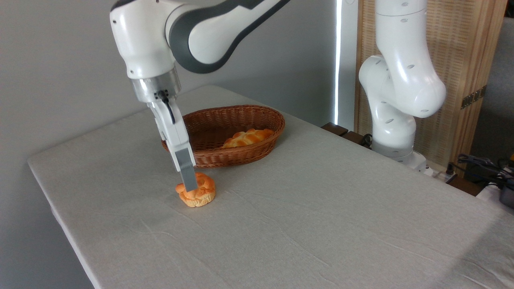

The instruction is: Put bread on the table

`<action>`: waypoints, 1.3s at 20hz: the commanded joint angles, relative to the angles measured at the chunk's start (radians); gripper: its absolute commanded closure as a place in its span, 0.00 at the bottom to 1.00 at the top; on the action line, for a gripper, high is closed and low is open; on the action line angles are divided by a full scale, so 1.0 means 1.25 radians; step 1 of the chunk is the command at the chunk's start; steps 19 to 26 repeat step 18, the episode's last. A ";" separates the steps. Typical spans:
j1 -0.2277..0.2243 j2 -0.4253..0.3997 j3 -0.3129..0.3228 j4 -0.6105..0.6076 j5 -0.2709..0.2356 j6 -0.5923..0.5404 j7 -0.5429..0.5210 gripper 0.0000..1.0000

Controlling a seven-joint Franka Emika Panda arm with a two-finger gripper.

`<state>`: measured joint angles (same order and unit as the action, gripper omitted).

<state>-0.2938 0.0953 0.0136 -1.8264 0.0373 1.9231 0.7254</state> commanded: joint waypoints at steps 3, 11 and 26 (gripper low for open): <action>0.074 -0.044 0.015 0.121 -0.064 -0.139 -0.123 0.00; 0.181 -0.080 -0.044 0.163 -0.074 -0.213 -0.116 0.00; 0.181 -0.080 -0.045 0.163 -0.065 -0.224 -0.113 0.00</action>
